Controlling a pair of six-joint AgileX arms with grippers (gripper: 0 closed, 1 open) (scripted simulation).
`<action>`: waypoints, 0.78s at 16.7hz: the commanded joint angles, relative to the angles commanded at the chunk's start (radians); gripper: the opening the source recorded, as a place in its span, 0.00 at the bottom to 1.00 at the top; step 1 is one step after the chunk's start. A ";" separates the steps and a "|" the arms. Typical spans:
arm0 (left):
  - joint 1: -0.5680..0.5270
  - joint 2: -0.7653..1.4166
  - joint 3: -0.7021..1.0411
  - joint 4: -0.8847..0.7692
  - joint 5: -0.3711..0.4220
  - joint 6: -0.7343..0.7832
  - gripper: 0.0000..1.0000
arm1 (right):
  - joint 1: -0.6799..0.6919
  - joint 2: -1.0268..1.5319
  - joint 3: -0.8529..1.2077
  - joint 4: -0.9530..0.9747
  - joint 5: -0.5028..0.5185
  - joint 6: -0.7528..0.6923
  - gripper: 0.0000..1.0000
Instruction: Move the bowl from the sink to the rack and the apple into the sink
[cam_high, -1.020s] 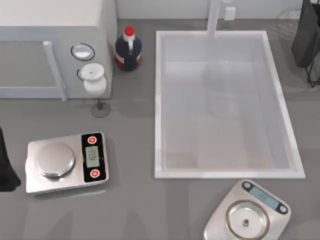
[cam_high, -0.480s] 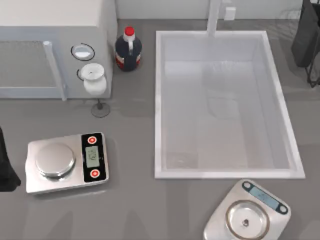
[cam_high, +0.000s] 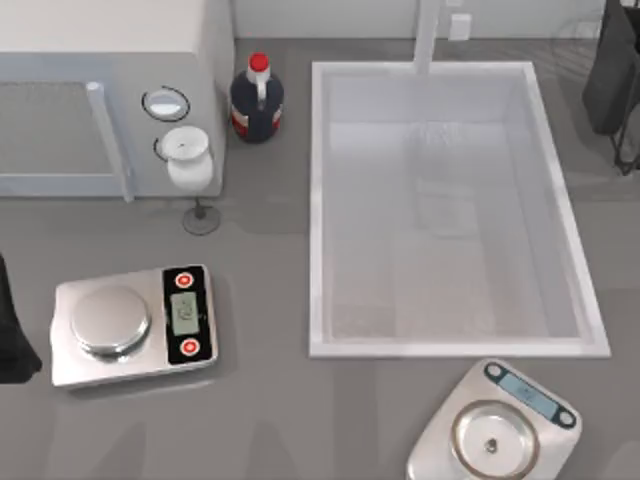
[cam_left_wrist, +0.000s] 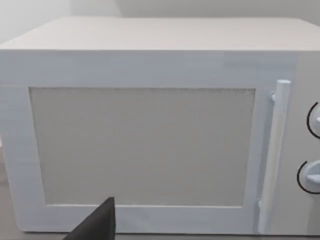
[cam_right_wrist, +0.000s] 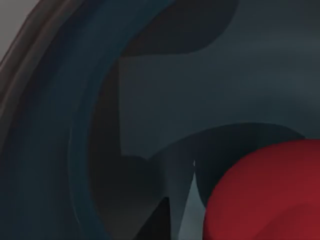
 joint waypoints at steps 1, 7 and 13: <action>0.000 0.000 0.000 0.000 0.000 0.000 1.00 | 0.000 0.000 0.000 0.000 0.000 0.000 0.62; 0.000 0.000 0.000 0.000 0.000 0.000 1.00 | 0.000 0.000 0.000 0.000 0.000 0.000 0.17; 0.000 0.000 0.000 0.000 0.000 0.000 1.00 | 0.000 0.000 0.000 0.000 0.000 0.000 0.00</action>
